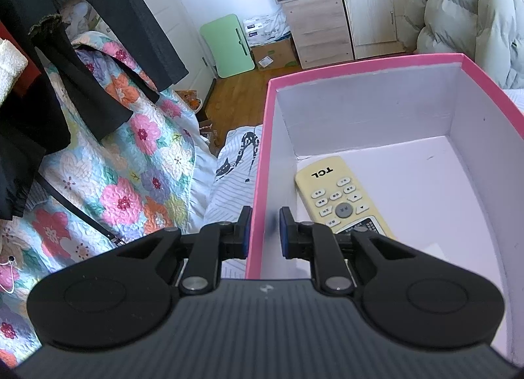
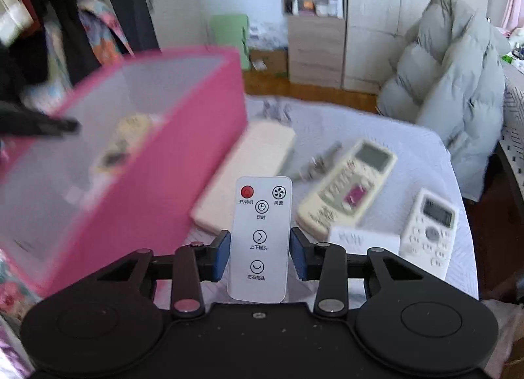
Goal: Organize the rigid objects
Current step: 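Lower the white remote into the pink box and open the right tool, then grasp the small white charger cube with the right tool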
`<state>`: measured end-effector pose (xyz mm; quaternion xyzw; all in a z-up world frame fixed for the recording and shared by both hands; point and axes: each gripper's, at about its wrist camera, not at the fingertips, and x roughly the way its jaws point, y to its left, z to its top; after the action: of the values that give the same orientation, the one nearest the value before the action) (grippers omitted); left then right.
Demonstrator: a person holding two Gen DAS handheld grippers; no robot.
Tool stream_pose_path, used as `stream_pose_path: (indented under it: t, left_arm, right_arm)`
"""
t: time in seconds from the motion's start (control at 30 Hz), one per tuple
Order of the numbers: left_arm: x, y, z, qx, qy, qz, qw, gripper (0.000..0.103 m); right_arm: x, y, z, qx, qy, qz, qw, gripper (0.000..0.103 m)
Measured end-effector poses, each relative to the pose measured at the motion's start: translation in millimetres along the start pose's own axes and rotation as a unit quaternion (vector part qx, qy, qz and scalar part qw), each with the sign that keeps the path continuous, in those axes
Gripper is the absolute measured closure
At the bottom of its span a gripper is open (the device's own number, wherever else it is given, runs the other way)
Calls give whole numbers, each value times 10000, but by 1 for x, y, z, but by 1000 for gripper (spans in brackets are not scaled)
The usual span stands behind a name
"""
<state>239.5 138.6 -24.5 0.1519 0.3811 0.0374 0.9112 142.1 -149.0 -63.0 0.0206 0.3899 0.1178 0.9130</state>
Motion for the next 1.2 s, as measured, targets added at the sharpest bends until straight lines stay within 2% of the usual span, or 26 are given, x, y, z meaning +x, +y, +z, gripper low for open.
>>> stream_pose_path:
  t: [0.13, 0.2, 0.3, 0.37, 0.5, 0.63, 0.73, 0.93, 1.0, 1.03, 1.2]
  left_arm:
    - [-1, 3, 0, -63, -29, -83, 9999, 89]
    - [-1, 5, 1, -91, -24, -95, 9999, 89]
    - [0, 4, 1, -102, 8, -66, 9999, 89]
    - [1, 4, 2, -101, 14, -70, 9999, 89]
    - [2, 9, 1, -212, -6, -140, 9997, 89]
    - [1, 11, -1, -244, -14, -161, 9996, 89]
    - [1, 11, -1, -281, -10, -188, 9994, 89]
    - [2, 14, -3, -303, -41, -246, 9992, 89]
    - [2, 14, -2, -289, -33, -233, 9993, 89]
    - [2, 13, -2, -270, -28, -221, 9994, 89]
    - [1, 9, -4, -180, -29, -144, 9997, 89]
  right_arm:
    - [-40, 11, 23, 86, -433, 803, 9958, 59]
    - [-52, 23, 37, -98, -453, 1351, 9897, 59]
    - [-45, 45, 55, -312, -7, 2196, 9751, 58]
    - [-22, 59, 64, -206, 597, 2438, 9678, 58]
    - [22, 86, 65, 4, 1385, 2569, 9565, 58]
    - [56, 101, 63, 358, 1682, 2797, 9445, 58]
    - [77, 108, 61, 470, 1839, 2656, 9452, 58]
    - [90, 114, 66, 475, 1925, 2522, 9471, 56]
    - [91, 111, 65, 558, 1906, 2441, 9492, 36]
    - [87, 108, 64, 630, 1885, 2443, 9491, 36]
    - [32, 96, 59, 221, 1209, 2607, 9576, 36]
